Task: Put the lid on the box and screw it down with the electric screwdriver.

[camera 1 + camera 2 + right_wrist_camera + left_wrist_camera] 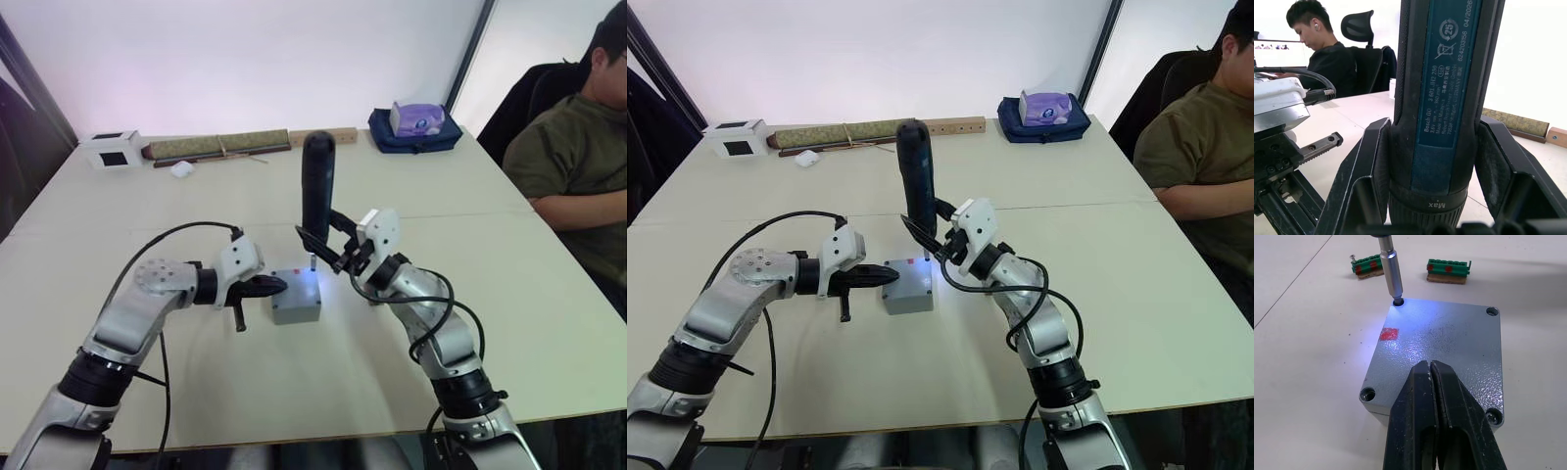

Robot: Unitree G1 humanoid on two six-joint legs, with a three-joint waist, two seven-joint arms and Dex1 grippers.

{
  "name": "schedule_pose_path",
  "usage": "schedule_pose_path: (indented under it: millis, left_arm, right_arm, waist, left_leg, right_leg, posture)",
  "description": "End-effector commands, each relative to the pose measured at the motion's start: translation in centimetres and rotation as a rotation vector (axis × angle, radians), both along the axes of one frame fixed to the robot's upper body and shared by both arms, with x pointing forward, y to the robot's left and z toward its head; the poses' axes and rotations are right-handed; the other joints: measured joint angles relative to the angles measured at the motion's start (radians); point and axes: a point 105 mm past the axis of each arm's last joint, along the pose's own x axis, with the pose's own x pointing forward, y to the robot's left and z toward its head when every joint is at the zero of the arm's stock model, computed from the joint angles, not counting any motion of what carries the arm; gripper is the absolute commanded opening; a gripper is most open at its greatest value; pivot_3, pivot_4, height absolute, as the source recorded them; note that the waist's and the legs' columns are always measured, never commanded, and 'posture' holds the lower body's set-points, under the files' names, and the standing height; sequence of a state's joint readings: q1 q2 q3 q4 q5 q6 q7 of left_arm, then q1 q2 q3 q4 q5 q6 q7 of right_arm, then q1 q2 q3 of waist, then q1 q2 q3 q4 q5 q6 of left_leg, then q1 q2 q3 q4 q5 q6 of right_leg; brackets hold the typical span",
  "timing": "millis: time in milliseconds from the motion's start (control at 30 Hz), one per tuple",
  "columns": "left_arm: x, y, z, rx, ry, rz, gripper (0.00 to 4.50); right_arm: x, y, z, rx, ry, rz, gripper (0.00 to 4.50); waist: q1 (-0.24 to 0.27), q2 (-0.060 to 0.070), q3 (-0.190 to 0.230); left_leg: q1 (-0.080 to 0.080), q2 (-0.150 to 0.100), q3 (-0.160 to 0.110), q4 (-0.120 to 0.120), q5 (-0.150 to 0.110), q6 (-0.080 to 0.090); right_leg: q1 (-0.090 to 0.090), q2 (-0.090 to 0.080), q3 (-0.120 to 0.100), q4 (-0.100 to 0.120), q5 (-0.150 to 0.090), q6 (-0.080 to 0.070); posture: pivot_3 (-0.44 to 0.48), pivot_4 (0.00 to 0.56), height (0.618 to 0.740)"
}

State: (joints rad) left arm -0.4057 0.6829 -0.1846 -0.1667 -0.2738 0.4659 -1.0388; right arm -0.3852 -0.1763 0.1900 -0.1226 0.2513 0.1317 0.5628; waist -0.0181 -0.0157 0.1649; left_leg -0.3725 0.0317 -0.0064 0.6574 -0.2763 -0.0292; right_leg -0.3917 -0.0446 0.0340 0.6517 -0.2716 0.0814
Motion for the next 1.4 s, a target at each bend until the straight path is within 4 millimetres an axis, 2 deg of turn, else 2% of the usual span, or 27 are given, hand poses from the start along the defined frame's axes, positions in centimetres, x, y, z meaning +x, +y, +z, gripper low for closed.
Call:
schedule_pose_path:
  millis: [33, 200, 333, 533, 600, 700, 767, 867, 1033, 1133, 1233, 1400]
  left_arm:
    - [-0.2, -0.2, -0.9, 0.011, 0.027, -0.008, 0.0]
    - [-0.2, -0.4, -0.9, 0.007, 0.023, -0.008, 0.0]
    - [-0.2, -0.5, -0.9, 0.001, 0.016, -0.011, 0.0]
    - [-0.2, -0.8, -0.2, -0.014, -0.014, -0.022, 0.0]
    - [-0.2, -1.1, 0.5, -0.028, -0.034, -0.029, 0.0]
    - [-0.6, -1.4, 2.8, -0.063, -0.092, -0.066, 0.0]
    - [-1.0, -1.6, 4.0, -0.08, -0.117, -0.095, 0.0]
    - [-1.5, -1.7, 5.5, -0.102, -0.137, -0.125, 0.0]
    - [-2.2, -2.0, 8.5, -0.148, -0.181, -0.176, 0.0]
    - [-2.5, -2.3, 9.1, -0.16, -0.184, -0.196, 0.0]
    - [-2.5, -2.4, 9.3, -0.17, -0.177, -0.194, 0.0]
    - [-2.8, -2.4, 9.4, -0.165, -0.18, -0.205, 0.0]
  right_arm:
    - [0.8, -0.8, -4.1, -0.102, 0.157, -0.041, 1.85]
    - [0.9, -0.9, -1.3, -0.056, 0.094, -0.035, 1.85]
    - [0.6, -1.1, 5.5, 0.085, -0.004, -0.02, 1.85]
    - [0.6, -3.1, 11.7, 0.23, 0.01, -0.049, 1.85]
    - [1.0, -4.2, 12.8, 0.223, 0.049, -0.083, 1.85]
    - [2.4, -7.3, 11.6, 0.01, 0.208, -0.245, 1.85]
    - [2.3, -8.7, 9.9, -0.152, 0.309, -0.302, 1.85]
    - [1.9, -10.5, 9.5, -0.248, 0.328, -0.372, 1.85]
    - [0.7, -14.3, 4.7, -0.474, 0.698, -0.455, 1.85]
    - [0.7, -16.1, 2.7, -0.513, 0.819, -0.503, 1.85]
    - [0.7, -16.6, 2.0, -0.537, 0.86, -0.513, 1.85]
    - [1.1, -18.3, -1.1, -0.556, 1.018, -0.575, 1.85]
  waist:
    - [0.001, 0.0, 0.0]
    - [0.003, 0.0, 0.0]
    - [0.003, 0.0, 0.001]
    - [0.004, 0.002, 0.004]
    - [0.004, 0.002, 0.004]
    - [0.006, 0.002, 0.005]
    - [0.007, 0.001, 0.006]
    - [0.005, 0.001, 0.009]
    - [-0.003, 0.005, 0.011]
    - [-0.001, 0.005, 0.011]
    - [-0.002, 0.005, 0.012]
    - [0.0, 0.004, 0.013]
  left_leg:
    - [0.0, 0.0, 0.0, 0.0, 0.0, 0.0]
    - [-0.001, 0.0, 0.0, 0.0, 0.0, 0.0]
    - [-0.003, 0.0, 0.0, 0.0, 0.0, 0.0]
    - [-0.017, 0.0, 0.0, 0.0, 0.0, 0.0]
    - [-0.019, 0.0, 0.0, 0.0, 0.0, 0.0]
    - [-0.02, 0.0, 0.0, -0.001, 0.0, 0.0]
    - [-0.021, -0.001, 0.0, -0.002, 0.0, 0.0]
    - [-0.022, -0.001, 0.0, -0.005, 0.0, 0.0]
    - [-0.035, 0.0, 0.001, -0.005, 0.0, 0.0]
    - [-0.036, 0.0, 0.0, -0.006, 0.0, 0.0]
    - [-0.036, -0.001, 0.003, -0.005, 0.0, 0.0]
    - [-0.036, -0.001, 0.002, -0.004, 0.0, 0.0]
  right_leg:
    - [0.0, 0.0, 0.0, 0.0, 0.0, 0.0]
    - [0.0, 0.0, 0.0, -0.002, 0.0, 0.0]
    - [-0.002, -0.001, 0.001, -0.003, 0.0, 0.0]
    - [-0.016, -0.001, 0.001, -0.002, 0.002, 0.002]
    - [-0.018, -0.001, 0.001, -0.002, 0.003, 0.004]
    - [-0.018, -0.002, 0.0, -0.003, 0.002, 0.003]
    - [-0.018, -0.003, -0.001, -0.004, 0.002, 0.002]
    - [-0.021, -0.004, -0.001, -0.005, 0.001, 0.0]
    - [-0.037, 0.001, 0.001, -0.002, 0.003, 0.004]
    - [-0.038, 0.001, 0.0, -0.003, 0.003, 0.003]
    - [-0.038, -0.001, 0.002, -0.003, 0.003, 0.004]
    - [-0.037, 0.0, 0.002, -0.003, 0.003, 0.004]
  posture:
    - [0.0, 0.15, 0.74]
    - [0.0, 0.15, 0.74]
    - [0.0, 0.15, 0.74]
    - [0.0, 0.15, 0.74]
    - [0.0, 0.15, 0.74]
    - [0.0, 0.15, 0.74]
    - [0.0, 0.15, 0.74]
    - [0.0, 0.15, 0.74]
    - [0.0, 0.15, 0.74]
    - [0.0, 0.15, 0.74]
    - [0.0, 0.15, 0.74]
    - [0.0, 0.15, 0.74]
